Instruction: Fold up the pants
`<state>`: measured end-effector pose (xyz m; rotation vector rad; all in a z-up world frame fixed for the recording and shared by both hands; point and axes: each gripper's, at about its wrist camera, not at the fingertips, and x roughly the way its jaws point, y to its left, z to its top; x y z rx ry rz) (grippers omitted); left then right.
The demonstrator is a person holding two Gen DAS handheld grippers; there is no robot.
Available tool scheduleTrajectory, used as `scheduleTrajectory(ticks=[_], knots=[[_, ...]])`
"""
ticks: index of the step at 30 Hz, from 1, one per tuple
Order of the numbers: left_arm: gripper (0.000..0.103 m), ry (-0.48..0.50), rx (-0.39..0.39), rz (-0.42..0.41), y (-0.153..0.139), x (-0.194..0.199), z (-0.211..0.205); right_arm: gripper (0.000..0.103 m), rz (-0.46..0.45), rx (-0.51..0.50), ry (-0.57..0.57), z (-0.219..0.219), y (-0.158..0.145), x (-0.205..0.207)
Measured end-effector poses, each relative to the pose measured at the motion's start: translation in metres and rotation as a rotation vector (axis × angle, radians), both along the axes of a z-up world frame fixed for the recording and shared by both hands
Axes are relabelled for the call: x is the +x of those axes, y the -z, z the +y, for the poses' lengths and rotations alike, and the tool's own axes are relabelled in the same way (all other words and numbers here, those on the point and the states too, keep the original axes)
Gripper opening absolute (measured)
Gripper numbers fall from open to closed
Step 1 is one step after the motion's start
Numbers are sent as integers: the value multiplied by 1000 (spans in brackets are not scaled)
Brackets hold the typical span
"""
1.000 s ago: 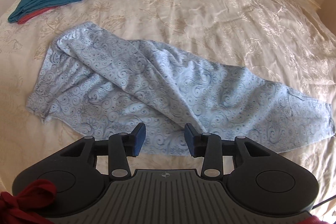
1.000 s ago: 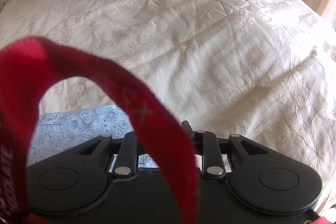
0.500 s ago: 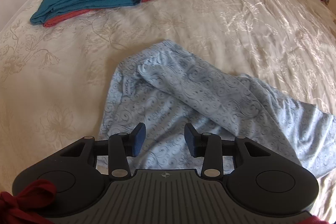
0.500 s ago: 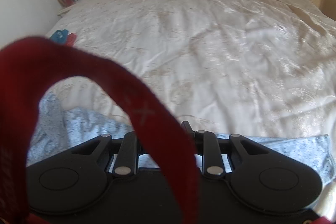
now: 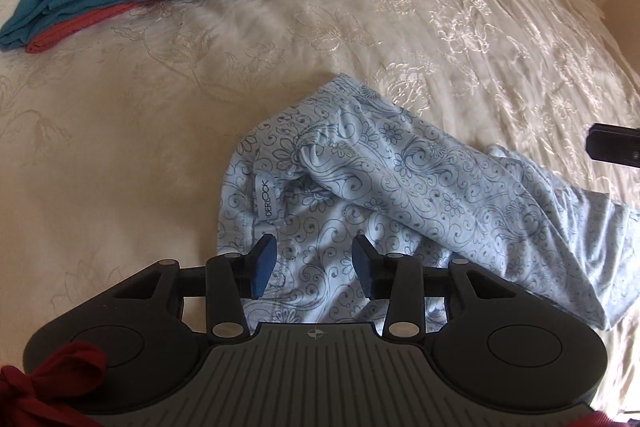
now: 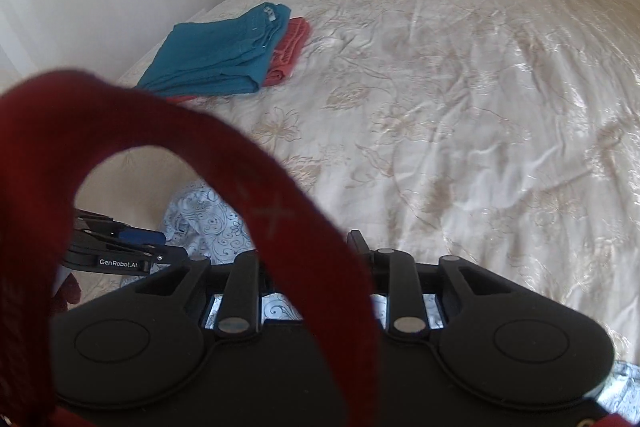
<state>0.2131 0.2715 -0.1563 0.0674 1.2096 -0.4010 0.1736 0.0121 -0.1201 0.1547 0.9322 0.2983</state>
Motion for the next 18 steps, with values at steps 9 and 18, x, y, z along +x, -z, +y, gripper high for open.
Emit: scheduleTrajectory(ticks=[9,18], knots=[[40,-81,-20,13,11,18,17,38,42,-2,-94,34,16,33],[40,-53,-38,60,15,16,20,38,85,0,-103,41,28,45]])
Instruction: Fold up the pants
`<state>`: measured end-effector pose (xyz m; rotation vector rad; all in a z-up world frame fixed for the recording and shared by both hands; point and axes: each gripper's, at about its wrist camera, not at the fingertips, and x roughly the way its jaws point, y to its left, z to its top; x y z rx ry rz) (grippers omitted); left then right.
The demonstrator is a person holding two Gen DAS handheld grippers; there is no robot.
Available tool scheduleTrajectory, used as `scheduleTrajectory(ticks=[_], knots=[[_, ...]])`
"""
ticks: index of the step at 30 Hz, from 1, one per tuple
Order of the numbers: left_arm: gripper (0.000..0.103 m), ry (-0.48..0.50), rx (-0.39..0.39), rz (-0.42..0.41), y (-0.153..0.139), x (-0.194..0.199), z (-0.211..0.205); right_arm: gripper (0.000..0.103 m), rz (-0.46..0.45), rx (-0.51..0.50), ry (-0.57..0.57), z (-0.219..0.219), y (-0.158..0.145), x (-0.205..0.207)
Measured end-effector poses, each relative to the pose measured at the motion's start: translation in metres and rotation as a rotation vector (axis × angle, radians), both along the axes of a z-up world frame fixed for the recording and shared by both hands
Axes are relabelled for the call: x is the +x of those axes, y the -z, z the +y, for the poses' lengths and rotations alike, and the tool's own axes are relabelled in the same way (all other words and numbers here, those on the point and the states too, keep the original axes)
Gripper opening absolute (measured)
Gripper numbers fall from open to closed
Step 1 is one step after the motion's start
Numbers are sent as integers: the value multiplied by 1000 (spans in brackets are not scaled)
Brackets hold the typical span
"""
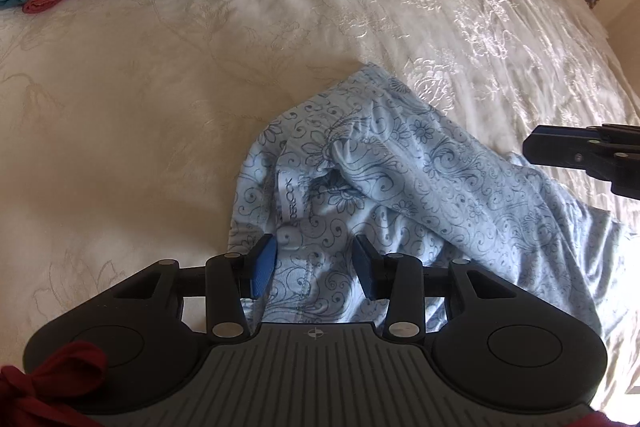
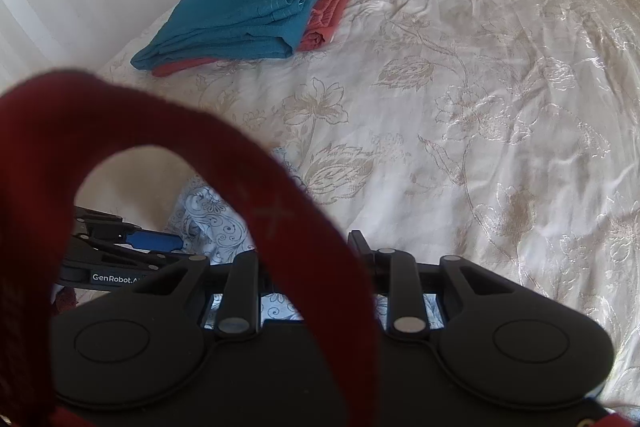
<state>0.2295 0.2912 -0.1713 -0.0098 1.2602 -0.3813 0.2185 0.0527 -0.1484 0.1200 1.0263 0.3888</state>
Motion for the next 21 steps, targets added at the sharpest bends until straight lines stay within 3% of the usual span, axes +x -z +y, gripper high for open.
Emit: scheduleTrajectory(ticks=[8,9,12,14,16,21], knots=[[36,-55,-20,68,7,4,4,39,-3,12,-1,2,-2,-3],[16,-74,-29,56,6,4,6,39,-3,10,-3,2,-2,-3],[6,-96,-54,-41,-11,-2,12,39,-3,3,-8,3,-2,-4],[4,-86,45,-153,-27,-9,11,39,-2,1,-12,3,-2,-5],[4,-115,85,-190,-31,-10,20,39,2,1,-14,3,-1,-5],[6,-161,32,-84,-11,0,40,39,15,3,-46,8,7,4]])
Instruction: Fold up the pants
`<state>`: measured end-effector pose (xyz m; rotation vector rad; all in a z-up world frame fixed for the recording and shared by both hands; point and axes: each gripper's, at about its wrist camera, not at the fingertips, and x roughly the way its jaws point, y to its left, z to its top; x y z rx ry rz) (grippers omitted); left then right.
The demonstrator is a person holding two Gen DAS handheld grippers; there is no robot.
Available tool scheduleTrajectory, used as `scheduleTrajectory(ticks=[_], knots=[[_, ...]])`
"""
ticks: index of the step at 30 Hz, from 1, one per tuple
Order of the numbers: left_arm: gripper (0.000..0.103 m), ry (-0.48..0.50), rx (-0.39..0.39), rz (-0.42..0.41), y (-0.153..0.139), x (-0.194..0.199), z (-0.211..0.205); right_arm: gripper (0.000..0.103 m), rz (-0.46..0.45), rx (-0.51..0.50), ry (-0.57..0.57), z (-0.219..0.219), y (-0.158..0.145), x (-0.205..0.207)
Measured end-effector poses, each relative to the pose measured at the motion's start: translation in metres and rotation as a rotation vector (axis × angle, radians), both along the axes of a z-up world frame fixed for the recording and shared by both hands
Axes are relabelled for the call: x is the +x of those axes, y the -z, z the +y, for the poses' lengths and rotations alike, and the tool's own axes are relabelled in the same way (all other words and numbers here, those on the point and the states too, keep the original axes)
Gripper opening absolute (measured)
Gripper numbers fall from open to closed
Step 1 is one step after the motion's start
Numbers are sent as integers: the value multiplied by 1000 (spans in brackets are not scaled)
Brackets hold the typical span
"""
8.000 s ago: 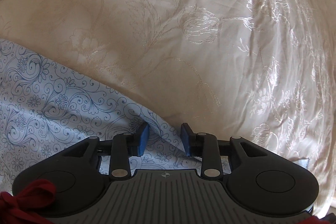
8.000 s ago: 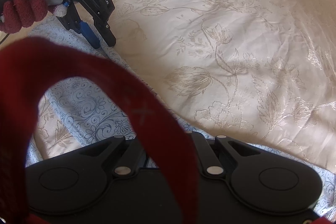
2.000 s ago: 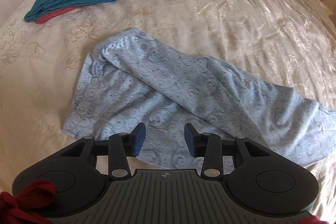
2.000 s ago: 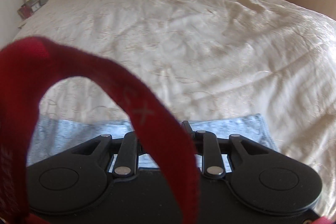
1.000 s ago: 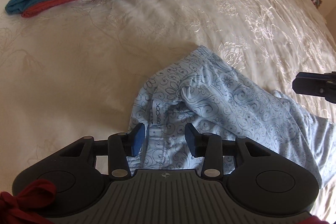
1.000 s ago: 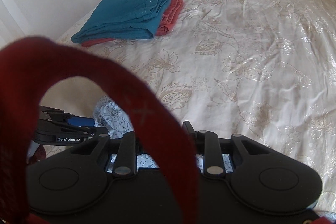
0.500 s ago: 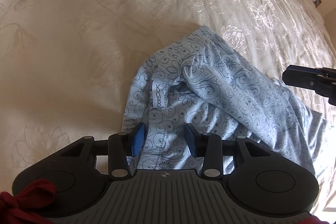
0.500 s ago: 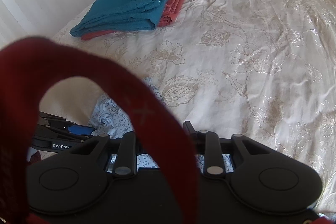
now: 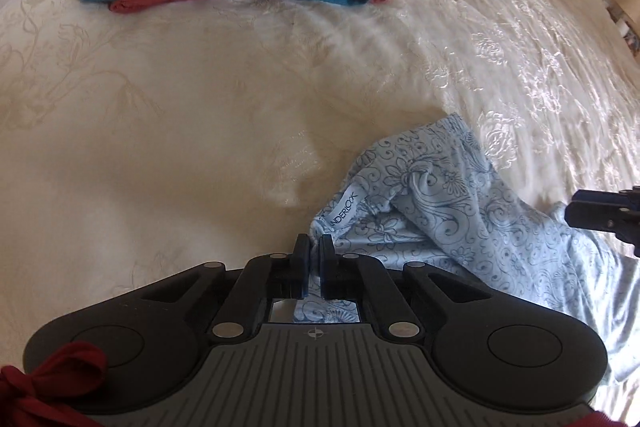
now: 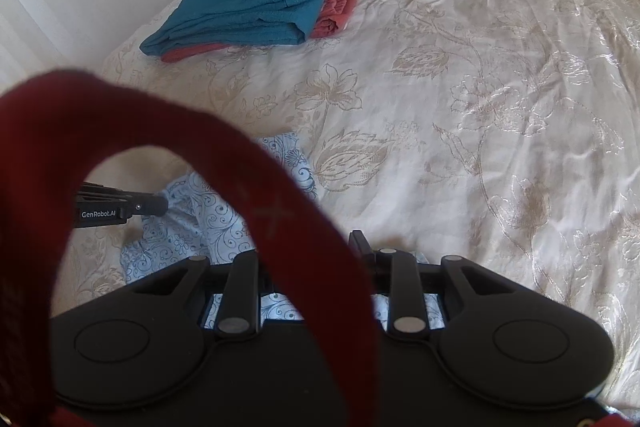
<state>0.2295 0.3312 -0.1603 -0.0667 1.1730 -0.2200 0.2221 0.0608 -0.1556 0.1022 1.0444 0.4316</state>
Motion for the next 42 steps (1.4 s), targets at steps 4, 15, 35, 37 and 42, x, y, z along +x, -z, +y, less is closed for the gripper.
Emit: scheduleTrajectory(ticks=[4,15,35,37,42], knots=[[11,-6,-72,48,2,6,2,51,18,36,-31,7,7,19],[12,-36,-137,16,-22,1,24,51,129,84,-60,35,46,67],[12,-122,-123,-13,-37,-9,49,9,-3,130,-306,115,-11,-67],[12,-111,-117,-20,-41,-12,50,9,9,108,-338,128,-2,-75],[12,-73,-122,-21,-45,-16,44,13,10,66,-371,145,15,-88]])
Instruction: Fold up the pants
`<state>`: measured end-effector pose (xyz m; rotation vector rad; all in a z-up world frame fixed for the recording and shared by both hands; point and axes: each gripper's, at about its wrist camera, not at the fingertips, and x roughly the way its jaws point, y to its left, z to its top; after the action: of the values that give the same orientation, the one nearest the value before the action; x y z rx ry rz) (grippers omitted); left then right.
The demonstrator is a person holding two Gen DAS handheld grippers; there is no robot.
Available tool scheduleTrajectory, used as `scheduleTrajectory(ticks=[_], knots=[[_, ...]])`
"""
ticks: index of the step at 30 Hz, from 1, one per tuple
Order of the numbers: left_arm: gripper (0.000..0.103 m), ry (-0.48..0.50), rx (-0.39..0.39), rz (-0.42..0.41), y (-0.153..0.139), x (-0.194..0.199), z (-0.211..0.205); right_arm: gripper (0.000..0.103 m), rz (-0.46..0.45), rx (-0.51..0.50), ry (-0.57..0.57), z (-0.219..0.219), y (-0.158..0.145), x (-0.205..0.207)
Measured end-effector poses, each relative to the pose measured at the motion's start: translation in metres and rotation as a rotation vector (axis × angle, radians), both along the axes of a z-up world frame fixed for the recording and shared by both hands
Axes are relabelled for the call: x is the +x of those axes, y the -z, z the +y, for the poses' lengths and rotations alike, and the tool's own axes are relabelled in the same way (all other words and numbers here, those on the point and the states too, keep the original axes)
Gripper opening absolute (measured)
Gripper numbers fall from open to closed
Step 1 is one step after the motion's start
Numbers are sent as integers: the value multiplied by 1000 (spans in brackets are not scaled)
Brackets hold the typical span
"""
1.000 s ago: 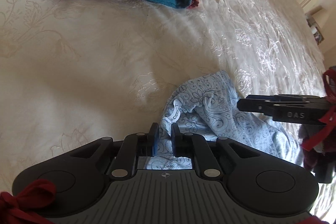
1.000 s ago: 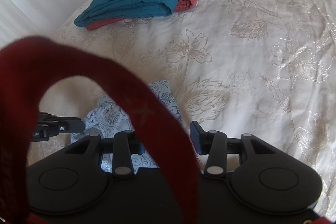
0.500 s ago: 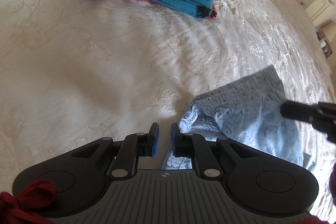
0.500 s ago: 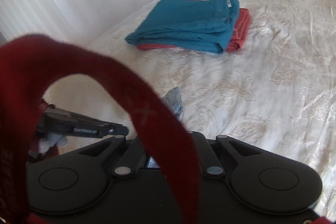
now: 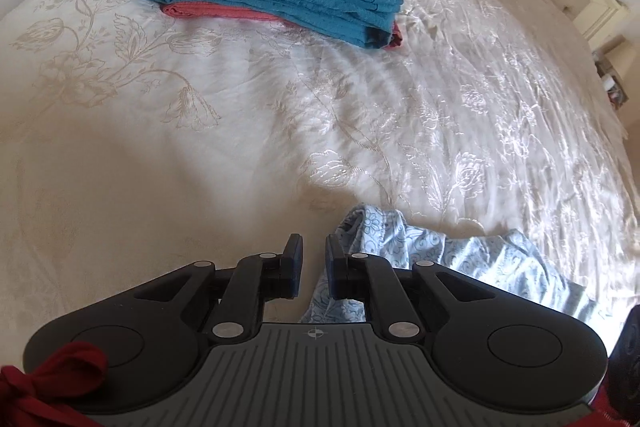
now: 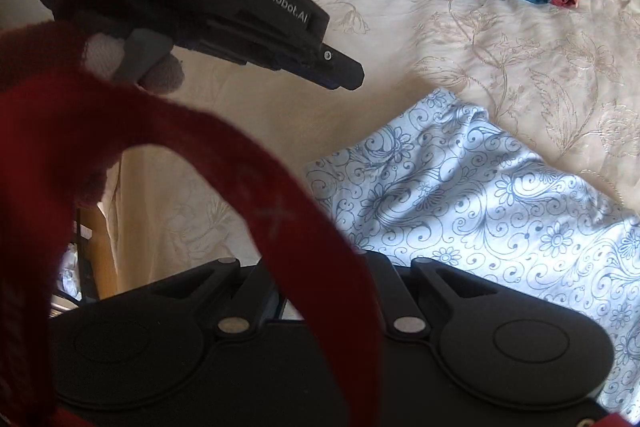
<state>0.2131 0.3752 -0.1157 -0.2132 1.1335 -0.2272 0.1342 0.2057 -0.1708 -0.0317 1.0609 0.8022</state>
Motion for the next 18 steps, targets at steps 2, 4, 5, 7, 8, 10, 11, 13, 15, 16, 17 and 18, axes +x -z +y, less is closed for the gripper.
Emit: scheduleTrajectory(ticks=[2,4,5,7,8,10,11,13,15,16,17,18], knots=[[12,24,-5,2,1,-1,-6,16,3,-14,5,2,5,0],[12,46,-9,2,1,-2,-12,17,7,-16,2,1,6,-1],[12,56,-15,0,0,-2,-16,17,2,-13,1,-2,3,-4],[12,71,-27,-11,-3,-3,-22,18,0,-1,0,-11,-4,-9],[12,77,-31,-20,-5,-4,-25,19,-3,10,4,-16,-9,-13],[13,95,-31,-38,-7,-4,-33,35,-14,32,20,-31,-18,-19],[13,106,-34,-45,-8,-4,-38,39,-21,34,33,-33,-21,-19],[19,142,-48,-41,-6,-4,-50,39,-28,26,56,-46,-27,-22],[19,185,-42,-36,1,-4,-62,39,-42,14,97,-61,-32,-24],[19,199,-18,-37,7,-4,-68,39,-42,11,121,-69,-34,-23],[19,196,18,-41,12,-3,-70,39,-40,6,145,-77,-35,-22],[19,181,50,-45,18,-2,-70,39,-43,-1,171,-86,-36,-20]])
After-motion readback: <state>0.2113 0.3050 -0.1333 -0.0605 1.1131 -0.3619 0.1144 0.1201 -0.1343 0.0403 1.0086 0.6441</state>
